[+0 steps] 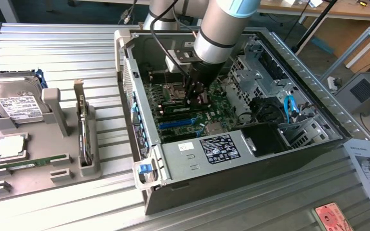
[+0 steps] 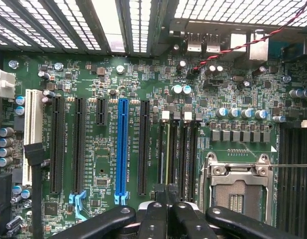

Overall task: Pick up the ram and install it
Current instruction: 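Press down the ram until it locks into place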

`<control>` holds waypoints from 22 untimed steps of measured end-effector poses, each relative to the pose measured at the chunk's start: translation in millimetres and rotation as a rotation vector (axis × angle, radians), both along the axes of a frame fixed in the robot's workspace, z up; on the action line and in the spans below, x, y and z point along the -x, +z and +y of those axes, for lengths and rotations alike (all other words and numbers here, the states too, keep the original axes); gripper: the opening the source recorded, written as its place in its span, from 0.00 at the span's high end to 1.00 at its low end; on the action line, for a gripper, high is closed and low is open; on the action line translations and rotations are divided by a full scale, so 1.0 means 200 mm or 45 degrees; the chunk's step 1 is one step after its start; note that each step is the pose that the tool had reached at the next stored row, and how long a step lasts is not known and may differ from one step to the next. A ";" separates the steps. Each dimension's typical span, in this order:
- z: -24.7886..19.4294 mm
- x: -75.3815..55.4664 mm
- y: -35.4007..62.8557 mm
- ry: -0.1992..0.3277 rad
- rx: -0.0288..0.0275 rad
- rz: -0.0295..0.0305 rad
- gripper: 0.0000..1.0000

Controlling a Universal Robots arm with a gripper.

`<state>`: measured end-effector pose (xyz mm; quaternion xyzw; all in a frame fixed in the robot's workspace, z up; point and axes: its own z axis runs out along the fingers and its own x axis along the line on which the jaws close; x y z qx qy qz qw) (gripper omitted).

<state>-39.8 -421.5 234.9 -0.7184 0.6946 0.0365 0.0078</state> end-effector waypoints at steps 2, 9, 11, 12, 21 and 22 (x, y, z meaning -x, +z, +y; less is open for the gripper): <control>0.000 0.00 0.010 0.000 0.0003 0.0005 0.89; 0.000 0.00 0.053 0.000 0.0003 0.0010 0.89; 0.000 0.00 0.057 0.000 -0.0011 0.0010 0.89; 0.000 0.00 0.058 0.000 -0.0023 0.0008 0.89; -0.001 0.00 0.058 0.000 -0.0385 0.0010 0.89; -0.001 0.00 0.058 0.000 -0.0377 0.0010 0.89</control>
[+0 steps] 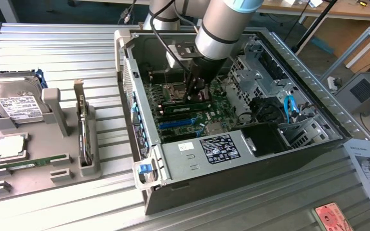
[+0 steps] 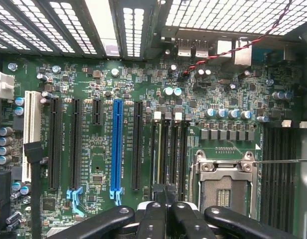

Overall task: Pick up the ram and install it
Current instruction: 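Press down the ram until it locks into place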

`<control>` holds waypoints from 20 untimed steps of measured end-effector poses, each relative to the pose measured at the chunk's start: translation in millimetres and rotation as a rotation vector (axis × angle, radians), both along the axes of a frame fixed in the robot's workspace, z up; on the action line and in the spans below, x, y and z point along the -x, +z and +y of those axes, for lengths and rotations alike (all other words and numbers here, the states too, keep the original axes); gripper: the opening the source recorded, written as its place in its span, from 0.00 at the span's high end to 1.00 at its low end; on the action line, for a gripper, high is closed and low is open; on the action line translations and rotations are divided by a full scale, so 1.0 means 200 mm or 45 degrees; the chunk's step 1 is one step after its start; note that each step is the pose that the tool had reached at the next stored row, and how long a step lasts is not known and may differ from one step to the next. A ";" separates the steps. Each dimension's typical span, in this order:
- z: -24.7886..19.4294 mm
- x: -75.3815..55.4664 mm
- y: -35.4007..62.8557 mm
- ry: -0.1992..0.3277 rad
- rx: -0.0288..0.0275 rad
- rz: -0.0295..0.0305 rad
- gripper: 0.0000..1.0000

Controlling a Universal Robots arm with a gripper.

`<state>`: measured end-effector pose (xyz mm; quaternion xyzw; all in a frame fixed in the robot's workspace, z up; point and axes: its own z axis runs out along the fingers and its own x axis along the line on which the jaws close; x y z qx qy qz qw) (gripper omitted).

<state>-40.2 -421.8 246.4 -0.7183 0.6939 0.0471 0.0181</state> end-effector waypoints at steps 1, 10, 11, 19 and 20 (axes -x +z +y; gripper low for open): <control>0.000 0.00 0.000 0.000 0.0072 0.0001 0.89; -0.001 0.01 0.000 0.000 0.0435 -0.0001 0.89; -0.003 0.01 0.000 0.000 0.0432 -0.0003 0.89; -0.010 0.09 0.000 0.000 0.0427 -0.0060 0.89; -0.010 0.10 0.000 0.000 0.0428 -0.0065 0.89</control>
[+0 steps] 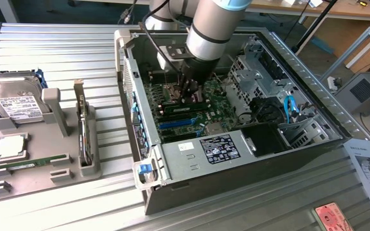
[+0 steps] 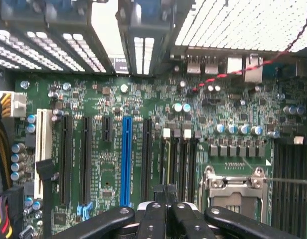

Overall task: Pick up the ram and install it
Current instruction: 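Press down the ram until it locks into place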

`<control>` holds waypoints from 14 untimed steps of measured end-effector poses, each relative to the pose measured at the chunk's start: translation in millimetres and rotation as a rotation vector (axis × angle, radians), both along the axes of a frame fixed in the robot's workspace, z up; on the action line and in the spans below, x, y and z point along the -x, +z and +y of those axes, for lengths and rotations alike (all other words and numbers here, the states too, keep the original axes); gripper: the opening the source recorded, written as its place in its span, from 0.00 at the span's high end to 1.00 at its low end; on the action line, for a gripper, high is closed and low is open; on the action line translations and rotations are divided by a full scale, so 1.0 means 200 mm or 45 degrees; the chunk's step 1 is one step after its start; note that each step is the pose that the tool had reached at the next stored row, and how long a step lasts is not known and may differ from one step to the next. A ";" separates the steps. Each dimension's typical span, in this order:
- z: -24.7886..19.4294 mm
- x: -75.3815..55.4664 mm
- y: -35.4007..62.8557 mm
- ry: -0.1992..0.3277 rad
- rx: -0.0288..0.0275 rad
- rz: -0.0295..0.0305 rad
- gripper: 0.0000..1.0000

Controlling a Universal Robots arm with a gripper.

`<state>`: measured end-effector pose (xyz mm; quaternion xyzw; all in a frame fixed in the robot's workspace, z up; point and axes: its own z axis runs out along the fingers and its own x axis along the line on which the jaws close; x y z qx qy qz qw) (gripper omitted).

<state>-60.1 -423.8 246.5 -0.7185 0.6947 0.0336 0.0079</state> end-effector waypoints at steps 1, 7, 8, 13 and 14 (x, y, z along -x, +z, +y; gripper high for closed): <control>0.000 0.01 0.000 0.000 0.0000 -0.0008 0.89; -0.002 0.05 0.000 0.000 0.0000 -0.0030 0.89; -0.003 0.06 0.000 0.000 0.0001 -0.0036 0.89; -0.005 0.09 0.000 0.000 0.0001 -0.0071 0.89; -0.005 0.10 0.000 0.000 -0.0001 -0.0077 0.89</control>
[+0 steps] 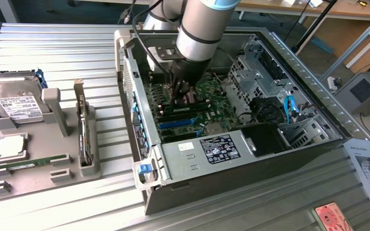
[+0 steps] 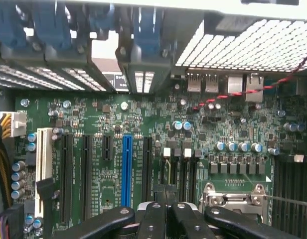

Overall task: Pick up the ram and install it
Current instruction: 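Press down the ram until it locks into place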

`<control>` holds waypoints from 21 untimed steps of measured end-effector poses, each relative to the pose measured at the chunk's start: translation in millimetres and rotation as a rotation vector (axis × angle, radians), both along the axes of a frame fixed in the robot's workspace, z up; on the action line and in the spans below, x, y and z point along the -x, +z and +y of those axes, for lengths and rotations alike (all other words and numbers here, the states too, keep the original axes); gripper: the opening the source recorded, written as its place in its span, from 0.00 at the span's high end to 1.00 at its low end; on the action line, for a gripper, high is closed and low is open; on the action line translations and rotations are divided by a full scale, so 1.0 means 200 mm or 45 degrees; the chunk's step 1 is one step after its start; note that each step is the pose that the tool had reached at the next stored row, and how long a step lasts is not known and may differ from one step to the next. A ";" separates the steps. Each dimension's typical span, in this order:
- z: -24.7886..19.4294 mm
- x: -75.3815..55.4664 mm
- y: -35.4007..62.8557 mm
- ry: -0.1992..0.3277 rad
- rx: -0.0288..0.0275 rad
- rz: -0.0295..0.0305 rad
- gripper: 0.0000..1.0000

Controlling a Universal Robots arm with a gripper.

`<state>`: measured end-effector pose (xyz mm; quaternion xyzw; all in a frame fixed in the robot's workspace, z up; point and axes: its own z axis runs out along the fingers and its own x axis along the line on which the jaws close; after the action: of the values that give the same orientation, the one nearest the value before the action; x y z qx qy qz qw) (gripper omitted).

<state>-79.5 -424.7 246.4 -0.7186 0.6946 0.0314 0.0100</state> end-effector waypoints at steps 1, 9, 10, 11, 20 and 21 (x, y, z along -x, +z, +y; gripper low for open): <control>0.000 0.00 0.000 0.000 0.0001 -0.0001 0.89; -0.001 0.00 -0.009 0.000 0.0001 -0.0015 0.89; -0.001 0.00 -0.011 0.000 0.0001 -0.0017 0.89; -0.002 0.00 -0.013 0.000 0.0002 -0.0019 0.89; -0.002 0.02 -0.013 0.000 0.0001 -0.0026 0.89; -0.003 0.02 -0.013 0.000 0.0001 -0.0029 0.89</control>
<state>-83.9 -425.2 243.8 -0.7187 0.6946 0.0306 0.0107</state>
